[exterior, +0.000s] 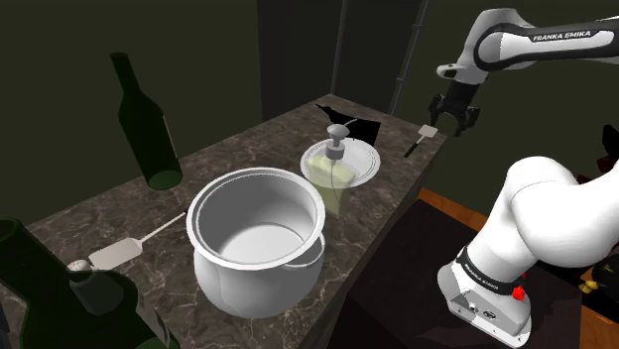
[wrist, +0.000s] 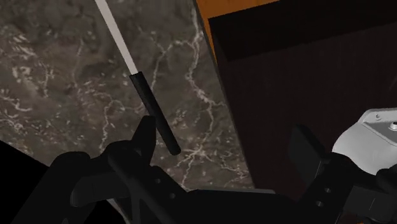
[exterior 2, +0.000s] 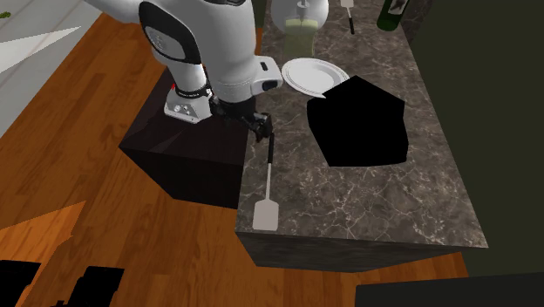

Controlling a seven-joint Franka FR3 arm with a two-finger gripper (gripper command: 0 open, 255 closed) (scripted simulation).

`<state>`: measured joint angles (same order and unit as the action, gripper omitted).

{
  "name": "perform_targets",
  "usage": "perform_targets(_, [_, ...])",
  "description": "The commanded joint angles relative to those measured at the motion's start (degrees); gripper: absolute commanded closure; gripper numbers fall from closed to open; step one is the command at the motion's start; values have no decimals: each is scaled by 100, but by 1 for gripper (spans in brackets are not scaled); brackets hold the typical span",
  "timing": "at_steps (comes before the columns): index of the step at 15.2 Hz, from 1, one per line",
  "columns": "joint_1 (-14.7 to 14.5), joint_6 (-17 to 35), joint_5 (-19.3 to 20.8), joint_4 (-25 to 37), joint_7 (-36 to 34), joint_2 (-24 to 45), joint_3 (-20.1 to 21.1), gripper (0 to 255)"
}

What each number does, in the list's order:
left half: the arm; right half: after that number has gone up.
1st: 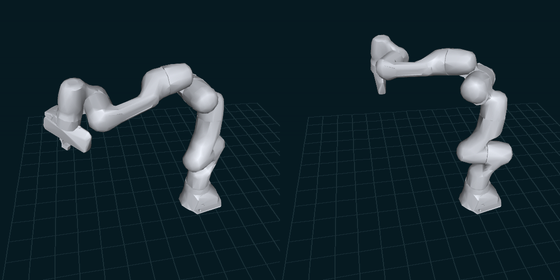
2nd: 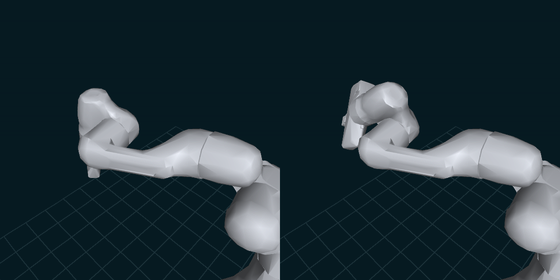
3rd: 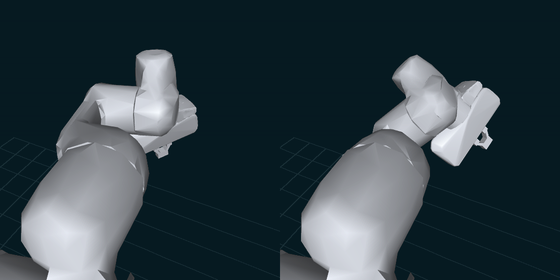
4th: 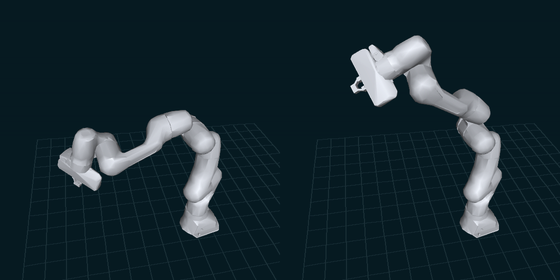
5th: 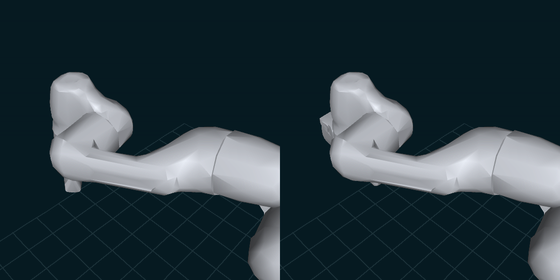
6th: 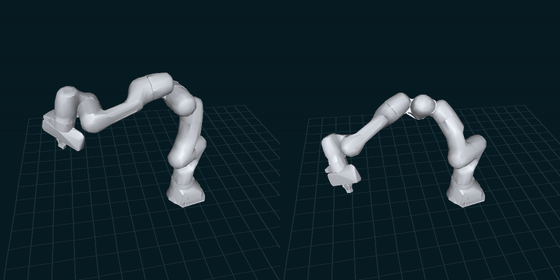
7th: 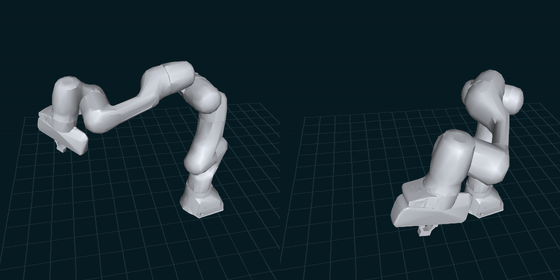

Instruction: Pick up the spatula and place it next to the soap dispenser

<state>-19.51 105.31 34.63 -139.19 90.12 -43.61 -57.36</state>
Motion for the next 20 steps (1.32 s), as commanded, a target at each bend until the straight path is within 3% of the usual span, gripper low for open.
perform_targets(1, [-488, 246, 69, 270, 611, 263, -542, 0])
perform_targets(4, [-1377, 577, 118, 716, 1466, 591, -1468, 0])
perform_targets(7, [-2464, 809, 180, 1221, 2246, 739, -2487, 0])
perform_targets(8, [-2614, 814, 217, 1290, 2319, 714, -2613, 0])
perform_targets(15, [-2961, 1316, 492, 1024, 2182, 687, -3191, 0])
perform_targets(20, [-2961, 1315, 493, 1024, 2180, 686, -3191, 0])
